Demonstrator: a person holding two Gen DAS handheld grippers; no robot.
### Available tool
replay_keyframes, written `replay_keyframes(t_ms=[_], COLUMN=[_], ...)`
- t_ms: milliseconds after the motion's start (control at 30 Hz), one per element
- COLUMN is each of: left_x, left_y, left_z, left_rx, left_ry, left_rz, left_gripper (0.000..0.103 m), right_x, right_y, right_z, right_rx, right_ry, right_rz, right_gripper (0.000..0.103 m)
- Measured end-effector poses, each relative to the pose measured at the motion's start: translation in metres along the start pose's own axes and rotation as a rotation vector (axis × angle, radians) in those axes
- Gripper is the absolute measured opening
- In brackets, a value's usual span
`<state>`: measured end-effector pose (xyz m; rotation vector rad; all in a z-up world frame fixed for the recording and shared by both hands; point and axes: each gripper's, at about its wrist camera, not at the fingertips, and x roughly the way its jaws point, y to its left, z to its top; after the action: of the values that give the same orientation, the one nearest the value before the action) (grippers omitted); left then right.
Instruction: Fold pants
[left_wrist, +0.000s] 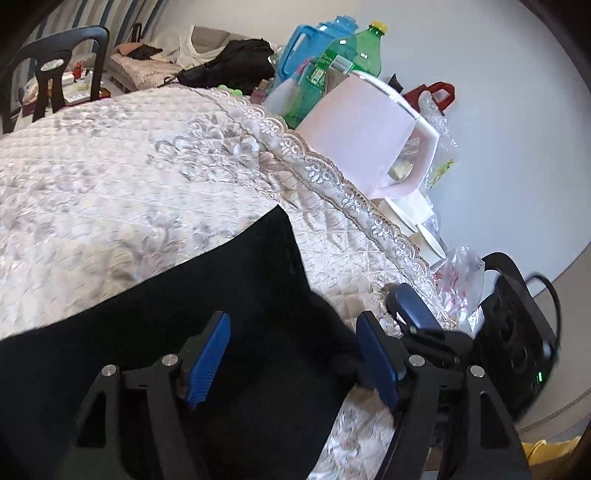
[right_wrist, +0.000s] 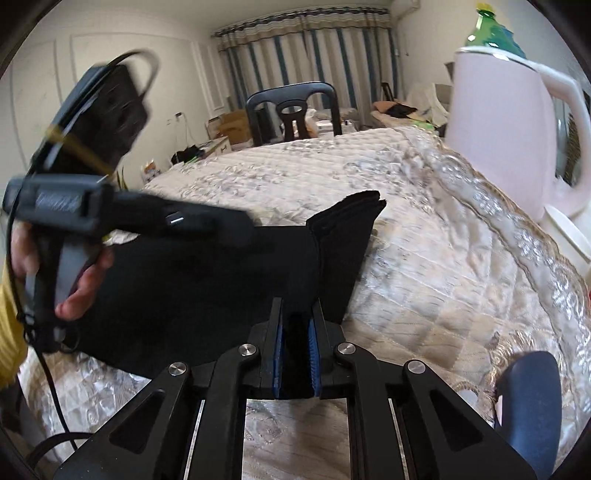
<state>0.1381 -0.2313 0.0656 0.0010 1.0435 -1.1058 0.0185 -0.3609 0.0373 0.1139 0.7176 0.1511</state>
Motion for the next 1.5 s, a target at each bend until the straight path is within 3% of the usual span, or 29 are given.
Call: replay_keyframes(t_ms=[233, 433, 500, 633, 733, 967, 1500], left_x=[0.028, 0.041, 0.040, 0.038, 0.030, 0.000, -0.090], left_y=[0.008, 0.008, 0.011, 0.018, 0.018, 0.017, 0.036], left_z=[0.016, 0.021, 0.020, 0.015, 0.012, 0.004, -0.038], left_rx=[-0.060, -0.065, -0.072, -0.103, -0.091, -0.100, -0.127], left_ry=[0.053, 0.071, 0.064, 0.071, 0.059, 0.004, -0.131], left_rz=[-0.053, -0.038, -0.012, -0.006, 0.021, 0.024, 0.090], left_gripper=[0.074, 0.071, 0.063, 0.024, 0.012, 0.010, 0.010], right_x=[0.002, 0.002, 0.001, -0.002, -0.006, -0.015, -0.013], right_y=[0.008, 0.015, 0.017, 0.021, 0.024, 0.041, 0.103], right_z=[0.001, -0.001, -0.002, -0.003, -0.004, 0.003, 0.011], right_rx=[-0.033, -0.054, -0.055, -0.055, -0.060, -0.077, -0.157], right_ry=[0.003, -0.001, -0.005, -0.013, -0.020, -0.053, -0.095], right_rz=[0.007, 0.027, 0.034, 0.050, 0.052, 0.077, 0.234], right_gripper=[0.012, 0.012, 0.012, 0.011, 0.011, 0.011, 0.011])
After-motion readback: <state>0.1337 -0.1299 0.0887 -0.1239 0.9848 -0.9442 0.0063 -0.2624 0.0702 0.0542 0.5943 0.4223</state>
